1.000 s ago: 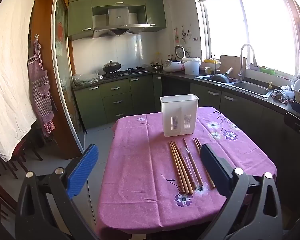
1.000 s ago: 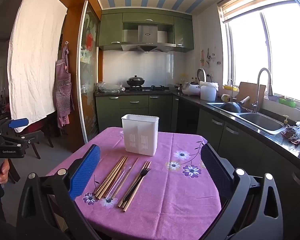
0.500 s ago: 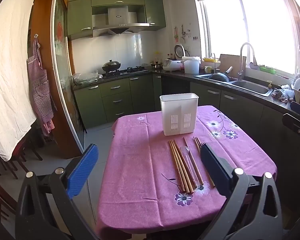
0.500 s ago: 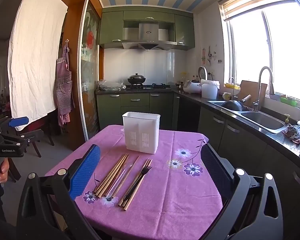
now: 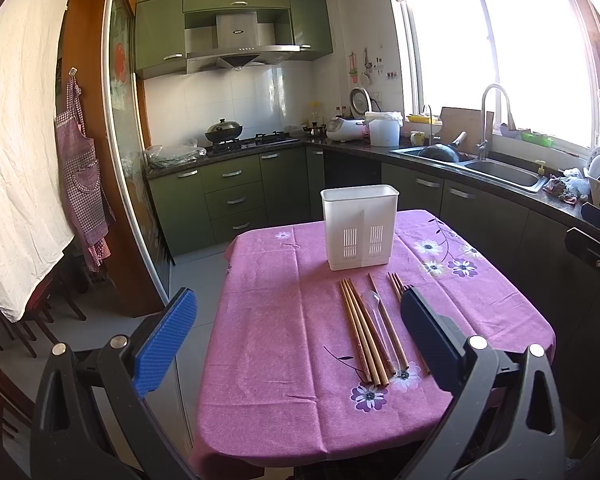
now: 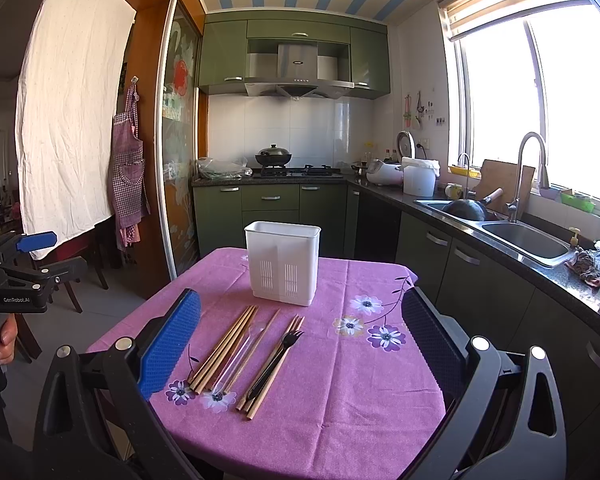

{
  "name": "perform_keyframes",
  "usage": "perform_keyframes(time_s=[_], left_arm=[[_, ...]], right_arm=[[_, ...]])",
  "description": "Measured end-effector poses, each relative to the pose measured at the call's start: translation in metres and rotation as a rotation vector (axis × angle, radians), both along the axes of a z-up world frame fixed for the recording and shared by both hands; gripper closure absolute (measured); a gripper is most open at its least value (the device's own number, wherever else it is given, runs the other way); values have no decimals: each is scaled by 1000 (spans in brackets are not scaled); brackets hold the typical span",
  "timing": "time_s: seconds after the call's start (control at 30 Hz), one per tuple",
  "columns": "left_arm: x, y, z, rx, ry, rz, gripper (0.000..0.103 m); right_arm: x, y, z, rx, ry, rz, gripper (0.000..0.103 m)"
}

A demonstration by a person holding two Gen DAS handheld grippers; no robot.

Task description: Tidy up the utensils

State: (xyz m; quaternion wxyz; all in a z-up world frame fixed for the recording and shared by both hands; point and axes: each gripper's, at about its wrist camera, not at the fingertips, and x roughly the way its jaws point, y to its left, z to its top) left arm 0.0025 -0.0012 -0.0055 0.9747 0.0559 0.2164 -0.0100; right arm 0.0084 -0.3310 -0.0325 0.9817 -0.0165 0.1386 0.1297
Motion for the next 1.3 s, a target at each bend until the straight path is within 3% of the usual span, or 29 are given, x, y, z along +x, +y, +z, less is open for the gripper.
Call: perform_keyframes(time_s=[1.3], left_arm=[[2,4,-5,-11,15,-2,6]], right_arm=[[6,0,-8,-9,25,-5,4]])
